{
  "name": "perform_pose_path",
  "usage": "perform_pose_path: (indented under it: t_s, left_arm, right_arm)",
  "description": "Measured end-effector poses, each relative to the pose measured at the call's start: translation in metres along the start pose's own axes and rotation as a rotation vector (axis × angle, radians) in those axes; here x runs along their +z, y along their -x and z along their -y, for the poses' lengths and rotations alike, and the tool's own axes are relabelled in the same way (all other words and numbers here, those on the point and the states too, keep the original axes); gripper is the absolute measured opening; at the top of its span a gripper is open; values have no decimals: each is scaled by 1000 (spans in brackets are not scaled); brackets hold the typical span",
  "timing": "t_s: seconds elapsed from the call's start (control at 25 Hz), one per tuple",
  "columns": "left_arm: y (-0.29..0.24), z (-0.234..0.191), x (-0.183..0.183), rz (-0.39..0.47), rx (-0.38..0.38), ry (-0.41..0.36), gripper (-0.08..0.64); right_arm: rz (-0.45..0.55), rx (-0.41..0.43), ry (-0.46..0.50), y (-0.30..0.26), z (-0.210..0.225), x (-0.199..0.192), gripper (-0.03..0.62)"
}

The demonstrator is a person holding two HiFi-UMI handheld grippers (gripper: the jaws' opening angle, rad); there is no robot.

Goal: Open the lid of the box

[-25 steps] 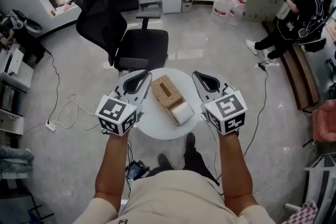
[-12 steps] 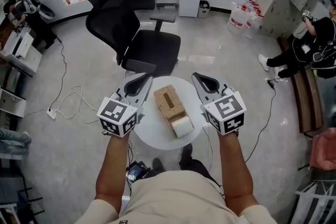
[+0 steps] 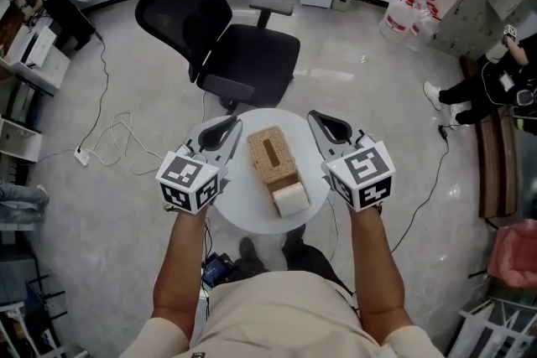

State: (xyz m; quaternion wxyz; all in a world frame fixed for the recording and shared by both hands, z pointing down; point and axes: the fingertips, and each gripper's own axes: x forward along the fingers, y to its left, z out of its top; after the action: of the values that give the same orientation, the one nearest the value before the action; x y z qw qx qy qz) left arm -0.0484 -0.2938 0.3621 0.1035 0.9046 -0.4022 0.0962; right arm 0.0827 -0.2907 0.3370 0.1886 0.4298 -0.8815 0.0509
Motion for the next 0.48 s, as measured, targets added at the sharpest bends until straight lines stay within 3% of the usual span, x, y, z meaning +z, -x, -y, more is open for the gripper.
perform_pose_path:
  t_s: [0.48]
  left_arm:
    - [-41,-23,-95,-125,27,140,35]
  right_arm:
    - [-82,56,-43,-44,13,-65,-6]
